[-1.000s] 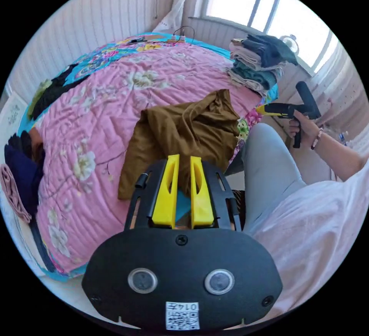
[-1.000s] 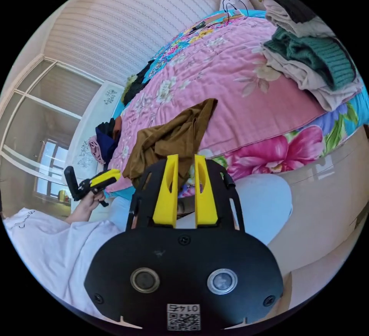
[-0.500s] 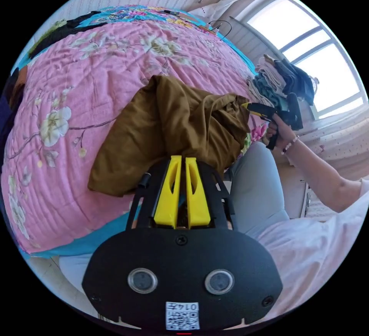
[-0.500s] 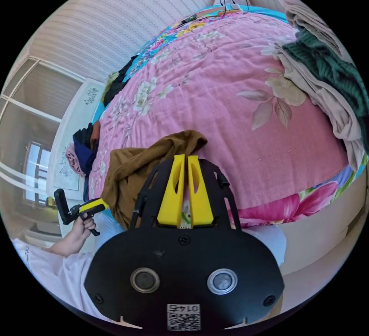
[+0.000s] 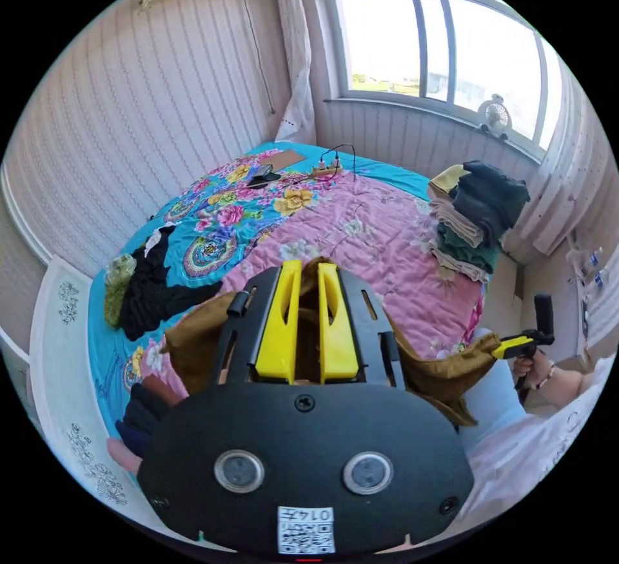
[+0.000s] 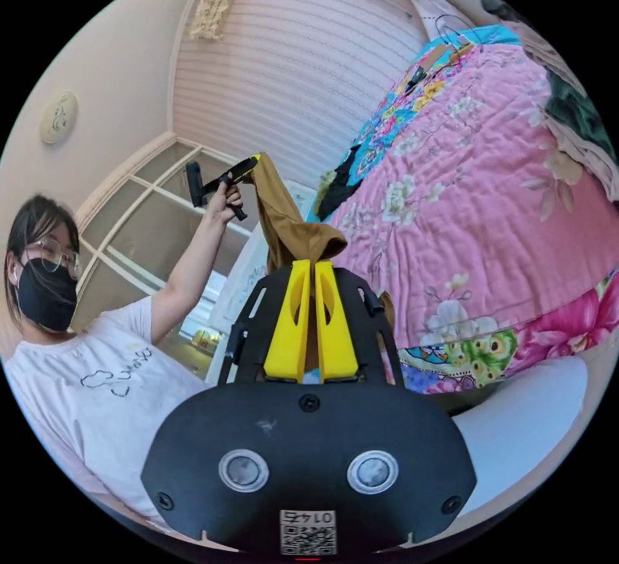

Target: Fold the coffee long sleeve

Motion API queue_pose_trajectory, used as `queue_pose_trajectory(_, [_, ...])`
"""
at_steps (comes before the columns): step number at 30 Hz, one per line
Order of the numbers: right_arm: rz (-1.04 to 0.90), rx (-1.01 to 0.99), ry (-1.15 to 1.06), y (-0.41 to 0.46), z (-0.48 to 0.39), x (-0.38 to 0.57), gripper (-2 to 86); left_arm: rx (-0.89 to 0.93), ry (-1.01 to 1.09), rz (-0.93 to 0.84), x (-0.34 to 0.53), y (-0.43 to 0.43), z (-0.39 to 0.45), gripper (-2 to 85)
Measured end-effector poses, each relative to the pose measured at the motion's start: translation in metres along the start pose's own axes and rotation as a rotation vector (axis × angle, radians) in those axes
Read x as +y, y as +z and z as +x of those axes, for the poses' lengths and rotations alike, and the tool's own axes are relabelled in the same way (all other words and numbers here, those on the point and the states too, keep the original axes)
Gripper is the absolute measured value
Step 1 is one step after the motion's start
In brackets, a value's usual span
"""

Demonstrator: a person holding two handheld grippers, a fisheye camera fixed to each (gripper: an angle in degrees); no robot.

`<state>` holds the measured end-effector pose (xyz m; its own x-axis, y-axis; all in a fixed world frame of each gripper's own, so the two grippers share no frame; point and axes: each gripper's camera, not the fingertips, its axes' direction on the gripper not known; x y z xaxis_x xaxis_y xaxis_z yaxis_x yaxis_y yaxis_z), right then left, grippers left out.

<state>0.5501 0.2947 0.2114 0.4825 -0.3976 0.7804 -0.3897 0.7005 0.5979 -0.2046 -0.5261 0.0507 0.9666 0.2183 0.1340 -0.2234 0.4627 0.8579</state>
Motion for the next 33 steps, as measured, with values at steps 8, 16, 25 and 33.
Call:
queue_pose_trajectory(8, [-0.117,0.436,0.182,-0.003,0.068,0.01,0.3,-0.105,0.106,-0.252,0.087,0.097,0.052,7.6])
queue_pose_trajectory(16, [-0.096,0.675,-0.05,0.022,0.013,0.008,0.3,0.226,-0.332,-0.322,0.315,0.108,0.055,7.2])
queue_pose_trajectory(25, [-0.467,0.562,-0.392,0.192,-0.052,0.022,5.2,0.302,-0.463,-0.34,0.345,0.155,0.054,6.0])
queue_pose_trajectory(33, [-0.551,0.53,-0.349,0.22,-0.051,0.026,8.0,0.298,-0.331,-0.209,0.359,0.116,0.063,-0.9])
